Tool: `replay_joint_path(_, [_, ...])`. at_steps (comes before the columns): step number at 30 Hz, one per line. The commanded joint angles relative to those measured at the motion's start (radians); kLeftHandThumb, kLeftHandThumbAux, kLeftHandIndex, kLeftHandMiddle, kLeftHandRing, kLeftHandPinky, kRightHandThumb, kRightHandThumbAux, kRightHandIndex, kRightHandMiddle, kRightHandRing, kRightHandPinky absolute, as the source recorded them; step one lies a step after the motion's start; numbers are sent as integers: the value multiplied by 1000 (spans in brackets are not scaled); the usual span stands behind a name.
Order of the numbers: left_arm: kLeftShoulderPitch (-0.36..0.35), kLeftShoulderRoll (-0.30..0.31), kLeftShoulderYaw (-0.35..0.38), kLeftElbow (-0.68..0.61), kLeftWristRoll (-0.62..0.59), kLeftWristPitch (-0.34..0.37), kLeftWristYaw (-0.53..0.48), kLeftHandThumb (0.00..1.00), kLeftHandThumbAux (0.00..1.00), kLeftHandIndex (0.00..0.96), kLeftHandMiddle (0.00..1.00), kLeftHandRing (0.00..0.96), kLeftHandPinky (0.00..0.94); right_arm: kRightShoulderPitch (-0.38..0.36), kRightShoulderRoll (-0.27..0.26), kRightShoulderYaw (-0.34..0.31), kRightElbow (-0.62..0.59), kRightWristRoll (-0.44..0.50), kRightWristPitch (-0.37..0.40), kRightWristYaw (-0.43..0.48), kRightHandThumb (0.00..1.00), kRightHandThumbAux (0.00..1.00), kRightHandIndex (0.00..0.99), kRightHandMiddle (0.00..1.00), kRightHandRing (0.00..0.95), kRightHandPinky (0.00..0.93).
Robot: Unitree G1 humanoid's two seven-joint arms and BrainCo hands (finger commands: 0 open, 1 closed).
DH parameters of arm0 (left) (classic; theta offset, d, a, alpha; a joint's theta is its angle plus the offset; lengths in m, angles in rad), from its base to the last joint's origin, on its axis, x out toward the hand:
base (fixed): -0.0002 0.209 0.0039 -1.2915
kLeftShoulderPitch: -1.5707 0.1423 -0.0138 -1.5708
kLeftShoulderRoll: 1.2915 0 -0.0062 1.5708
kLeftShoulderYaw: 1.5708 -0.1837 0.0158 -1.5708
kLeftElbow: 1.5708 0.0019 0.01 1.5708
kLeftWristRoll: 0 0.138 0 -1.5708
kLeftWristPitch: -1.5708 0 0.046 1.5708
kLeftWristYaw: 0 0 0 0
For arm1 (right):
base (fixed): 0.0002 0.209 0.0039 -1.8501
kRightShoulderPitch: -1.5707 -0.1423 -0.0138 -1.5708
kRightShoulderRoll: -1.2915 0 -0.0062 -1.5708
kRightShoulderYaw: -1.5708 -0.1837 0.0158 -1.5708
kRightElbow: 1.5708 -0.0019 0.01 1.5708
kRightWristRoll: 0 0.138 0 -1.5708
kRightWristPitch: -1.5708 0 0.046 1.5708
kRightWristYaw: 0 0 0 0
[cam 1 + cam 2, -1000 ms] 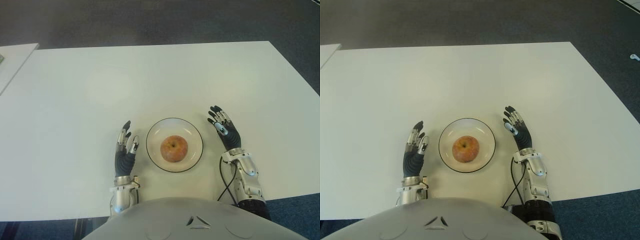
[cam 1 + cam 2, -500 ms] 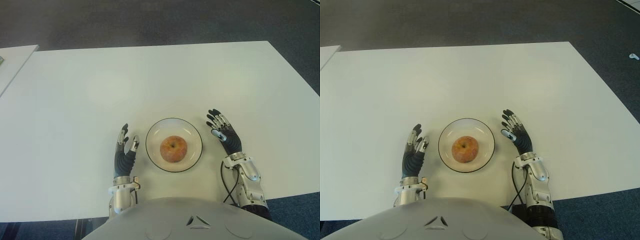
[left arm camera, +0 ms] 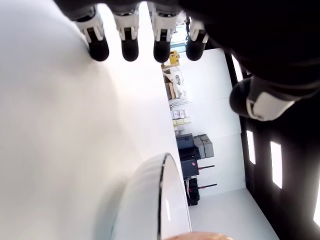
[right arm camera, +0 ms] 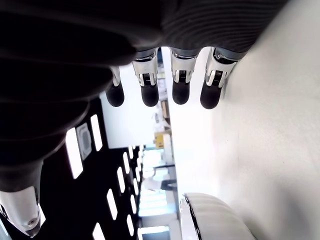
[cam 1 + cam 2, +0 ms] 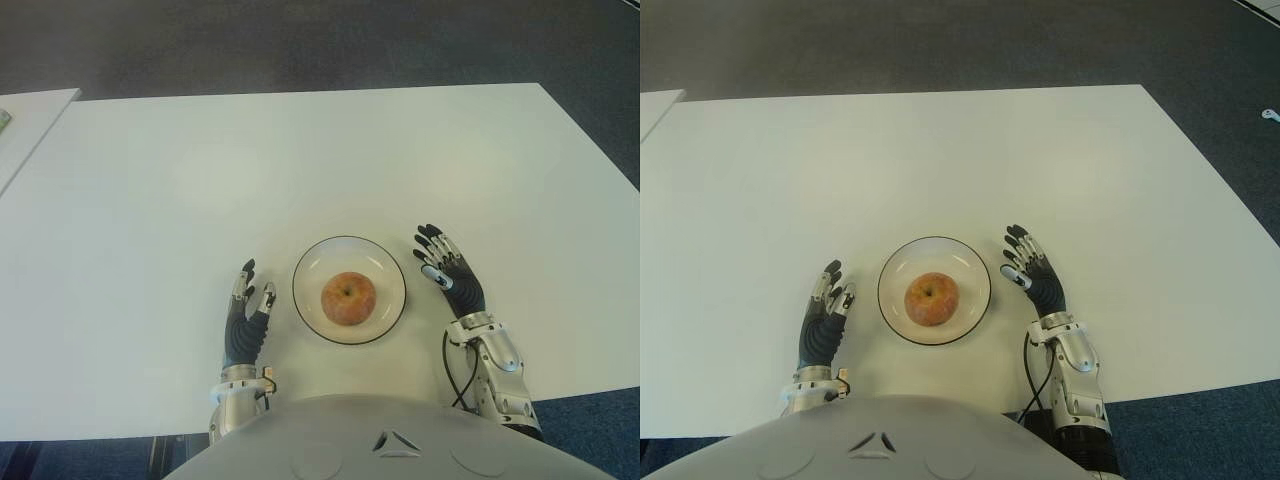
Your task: Put the apples into the plate.
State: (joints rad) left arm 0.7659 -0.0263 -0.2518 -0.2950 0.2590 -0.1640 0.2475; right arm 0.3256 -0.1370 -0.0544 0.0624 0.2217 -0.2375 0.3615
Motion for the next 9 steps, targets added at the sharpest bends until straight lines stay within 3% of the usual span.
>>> replay_joint_path(1, [31,-13,-42,-13,-16,57,-32,60,417,0,6,5,10,43,-4,18,-2,-20,77,-13,130,612,0,0,0,0])
replay_joint_path(9, [38,-10,-52,-20,-40,75,-36,66,437,0,0,0,0,48,-15,22,-24,-9,122,-12,128,613,0,0,0,0])
